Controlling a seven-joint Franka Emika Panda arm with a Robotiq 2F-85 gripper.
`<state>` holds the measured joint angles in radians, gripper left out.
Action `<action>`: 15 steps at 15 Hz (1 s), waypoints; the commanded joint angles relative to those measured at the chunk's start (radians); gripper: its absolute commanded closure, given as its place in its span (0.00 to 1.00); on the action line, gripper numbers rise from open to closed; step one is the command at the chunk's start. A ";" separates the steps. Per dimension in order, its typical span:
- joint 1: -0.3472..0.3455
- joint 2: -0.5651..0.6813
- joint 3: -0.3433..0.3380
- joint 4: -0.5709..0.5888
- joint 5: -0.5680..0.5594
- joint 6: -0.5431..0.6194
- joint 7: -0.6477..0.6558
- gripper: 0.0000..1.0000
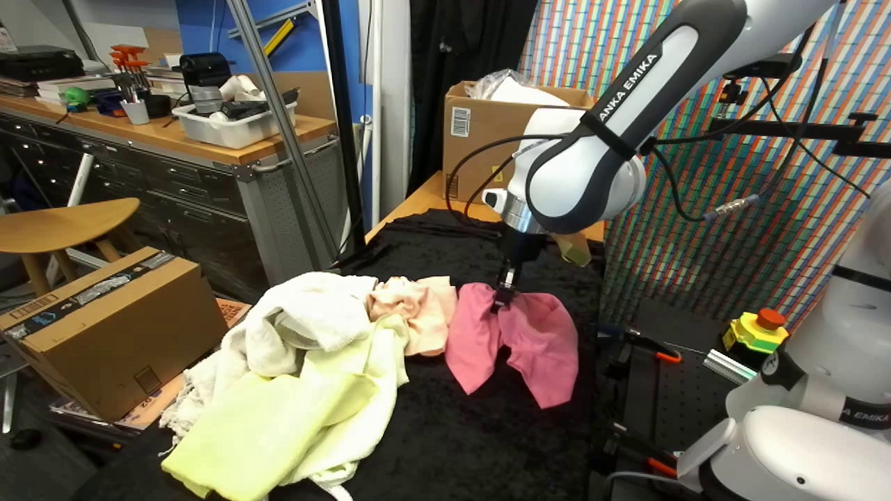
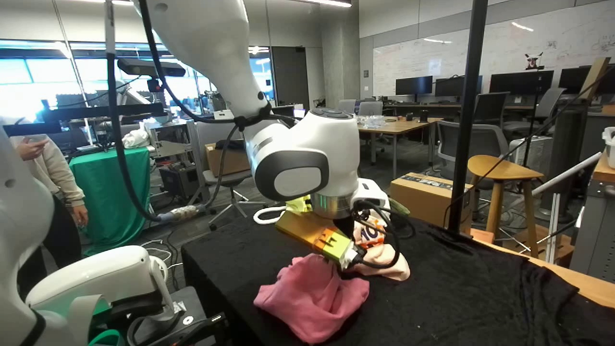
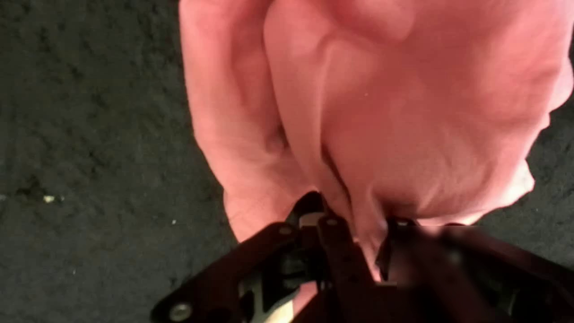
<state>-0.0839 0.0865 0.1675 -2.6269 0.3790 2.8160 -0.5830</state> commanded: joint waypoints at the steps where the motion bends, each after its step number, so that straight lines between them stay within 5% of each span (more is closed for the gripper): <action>1: 0.027 -0.084 -0.020 0.035 0.002 -0.044 -0.019 0.92; 15: 0.212 -0.144 -0.042 0.237 -0.074 -0.077 0.033 0.92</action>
<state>0.0903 -0.0721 0.1326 -2.4536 0.3362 2.7563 -0.5829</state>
